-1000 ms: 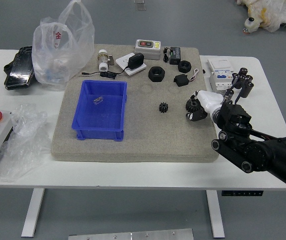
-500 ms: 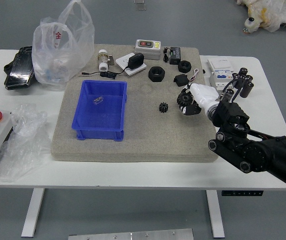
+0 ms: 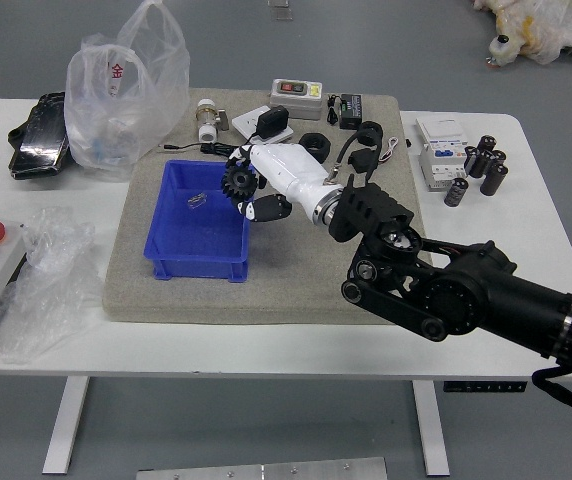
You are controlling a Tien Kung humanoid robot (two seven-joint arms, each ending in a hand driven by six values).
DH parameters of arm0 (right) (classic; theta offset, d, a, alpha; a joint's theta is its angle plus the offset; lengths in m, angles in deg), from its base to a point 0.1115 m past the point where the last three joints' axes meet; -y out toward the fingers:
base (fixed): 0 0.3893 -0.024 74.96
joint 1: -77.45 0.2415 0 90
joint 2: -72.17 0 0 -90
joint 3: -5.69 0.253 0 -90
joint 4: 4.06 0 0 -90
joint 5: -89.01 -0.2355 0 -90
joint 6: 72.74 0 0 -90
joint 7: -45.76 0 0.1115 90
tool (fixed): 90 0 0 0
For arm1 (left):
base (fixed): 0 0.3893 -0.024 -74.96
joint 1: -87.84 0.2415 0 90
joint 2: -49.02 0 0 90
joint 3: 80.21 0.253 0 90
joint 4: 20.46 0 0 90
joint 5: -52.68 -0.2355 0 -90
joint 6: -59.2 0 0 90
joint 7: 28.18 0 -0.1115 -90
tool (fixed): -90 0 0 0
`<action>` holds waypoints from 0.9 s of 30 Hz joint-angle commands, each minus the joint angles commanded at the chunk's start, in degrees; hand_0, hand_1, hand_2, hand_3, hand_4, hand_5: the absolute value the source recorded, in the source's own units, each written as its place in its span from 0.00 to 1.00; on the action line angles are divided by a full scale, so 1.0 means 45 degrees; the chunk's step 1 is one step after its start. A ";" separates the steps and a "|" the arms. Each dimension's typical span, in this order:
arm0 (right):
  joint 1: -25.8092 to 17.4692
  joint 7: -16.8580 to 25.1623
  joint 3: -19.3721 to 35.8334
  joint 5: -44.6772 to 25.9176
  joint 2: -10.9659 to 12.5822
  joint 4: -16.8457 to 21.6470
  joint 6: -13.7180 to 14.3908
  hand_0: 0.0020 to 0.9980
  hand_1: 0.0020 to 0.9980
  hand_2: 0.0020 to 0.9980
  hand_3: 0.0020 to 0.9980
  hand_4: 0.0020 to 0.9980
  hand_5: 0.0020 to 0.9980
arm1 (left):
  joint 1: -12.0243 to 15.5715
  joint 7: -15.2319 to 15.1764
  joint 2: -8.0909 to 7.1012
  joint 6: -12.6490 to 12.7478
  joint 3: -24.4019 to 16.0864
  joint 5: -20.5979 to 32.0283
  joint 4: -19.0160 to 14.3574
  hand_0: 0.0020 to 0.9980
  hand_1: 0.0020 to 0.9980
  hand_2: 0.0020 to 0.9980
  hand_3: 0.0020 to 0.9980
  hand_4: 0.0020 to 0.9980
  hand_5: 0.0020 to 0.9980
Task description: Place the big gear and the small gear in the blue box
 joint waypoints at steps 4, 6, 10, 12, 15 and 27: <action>0.0188 -0.0078 -0.0343 0.0012 -0.0206 -0.0074 -0.0360 0.57 0.63 0.61 0.49 0.32 0.00 | 0.0034 0.0042 -0.0006 0.0010 -0.0032 -0.0014 -0.0015 0.65 0.52 0.56 0.71 0.67 0.34; 0.0259 -0.0164 -0.0566 0.0003 -0.0312 -0.0122 -0.0597 0.57 0.63 0.61 0.49 0.32 0.00 | 0.0041 0.0048 -0.0006 0.0013 -0.0035 -0.0011 -0.0018 0.65 0.52 0.56 0.71 0.67 0.34; 0.0296 -0.0321 -0.0899 0.0021 -0.0548 -0.0234 -0.1101 0.79 0.86 0.84 0.68 0.33 0.21 | 0.0026 0.0035 0.0014 0.0005 -0.0021 -0.0003 -0.0016 0.65 0.52 0.56 0.71 0.67 0.34; 0.0285 -0.0406 -0.0943 0.0082 -0.0633 -0.0307 -0.1270 0.79 0.86 0.84 0.68 0.33 0.21 | 0.0013 0.0023 0.0024 -0.0001 -0.0008 0.0000 -0.0014 0.65 0.52 0.56 0.71 0.67 0.34; 0.0288 -0.0515 -0.0938 0.0208 -0.0662 -0.0377 -0.1386 0.88 0.94 0.93 0.85 0.52 0.23 | 0.0012 0.0022 0.0022 -0.0003 -0.0004 -0.0002 -0.0014 0.65 0.52 0.56 0.71 0.67 0.34; 0.0037 -0.0763 -0.0351 0.0465 -0.0406 -0.0370 -0.1404 0.88 0.94 0.95 0.93 0.67 0.25 | 0.0034 0.0004 0.0025 0.0003 0.0022 0.0036 -0.0010 0.65 0.52 0.56 0.71 0.67 0.35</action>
